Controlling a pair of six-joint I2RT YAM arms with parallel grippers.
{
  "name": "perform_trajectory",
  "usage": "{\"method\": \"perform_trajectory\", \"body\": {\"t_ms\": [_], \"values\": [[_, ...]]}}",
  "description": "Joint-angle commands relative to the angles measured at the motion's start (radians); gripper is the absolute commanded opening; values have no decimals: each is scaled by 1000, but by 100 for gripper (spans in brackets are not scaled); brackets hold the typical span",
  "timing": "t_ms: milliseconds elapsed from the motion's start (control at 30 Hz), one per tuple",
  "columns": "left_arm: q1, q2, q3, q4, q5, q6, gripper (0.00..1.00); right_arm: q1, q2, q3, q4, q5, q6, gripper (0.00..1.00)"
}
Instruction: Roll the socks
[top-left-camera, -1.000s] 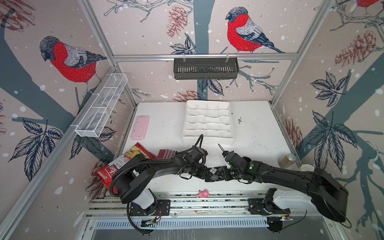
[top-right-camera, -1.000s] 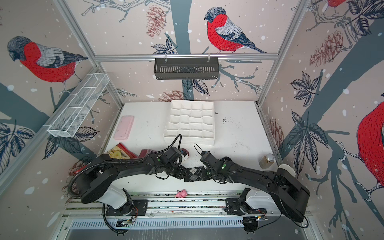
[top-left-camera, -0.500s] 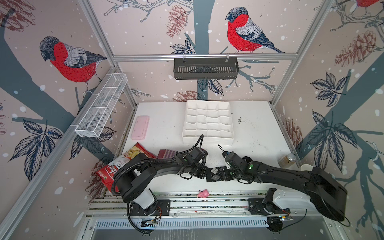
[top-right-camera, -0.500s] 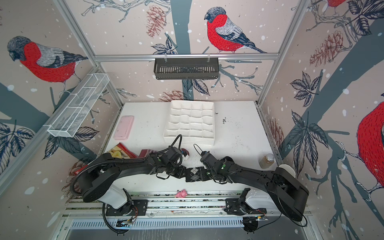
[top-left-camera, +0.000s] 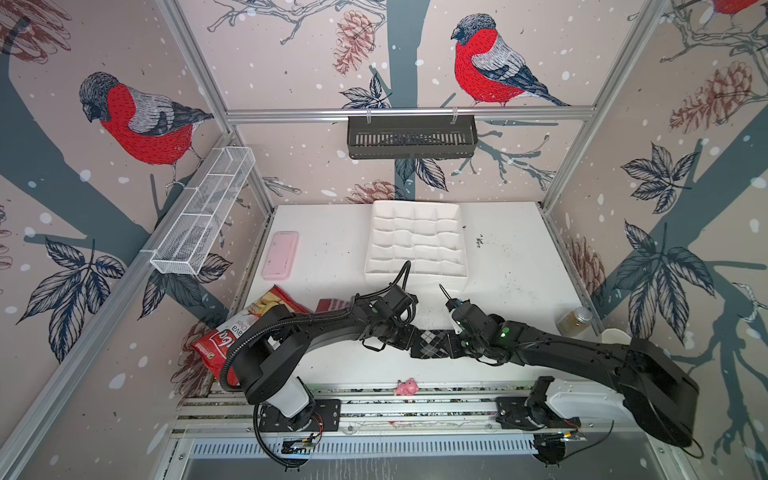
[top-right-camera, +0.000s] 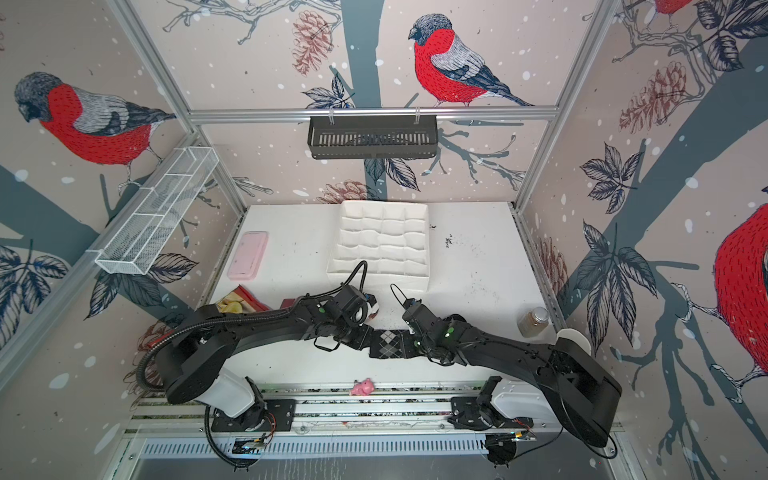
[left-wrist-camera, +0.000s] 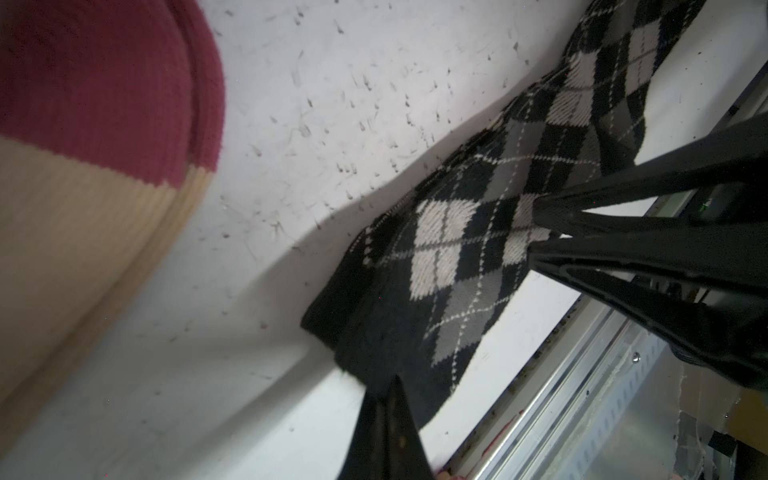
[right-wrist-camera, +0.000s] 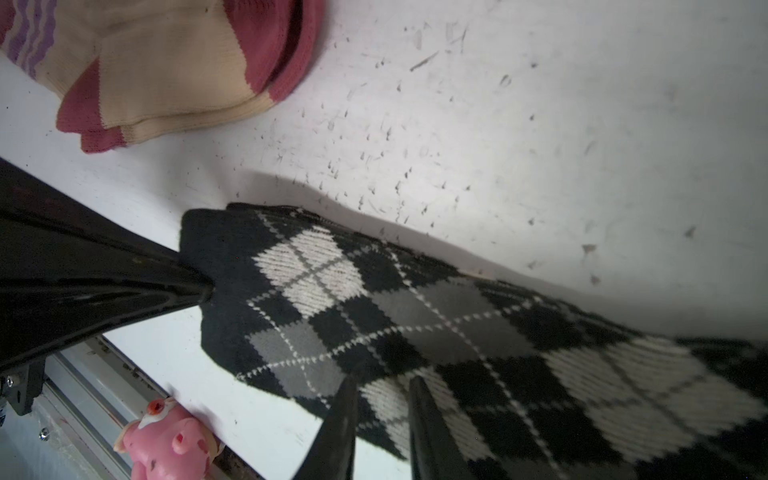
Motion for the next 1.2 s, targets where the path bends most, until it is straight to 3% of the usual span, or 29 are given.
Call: {"method": "perform_trajectory", "body": {"t_ms": [0,767,1167], "values": [[13,6,31,-97,-13,56,0,-7,-12,-9,3,6,-7,24],[29,79,220,-217,104,139,0,-50,26,-33,80,-35,-25,20],[22,122,266,-164,195,134,0,-59,31,-49,117,-42,-19,19]]}}
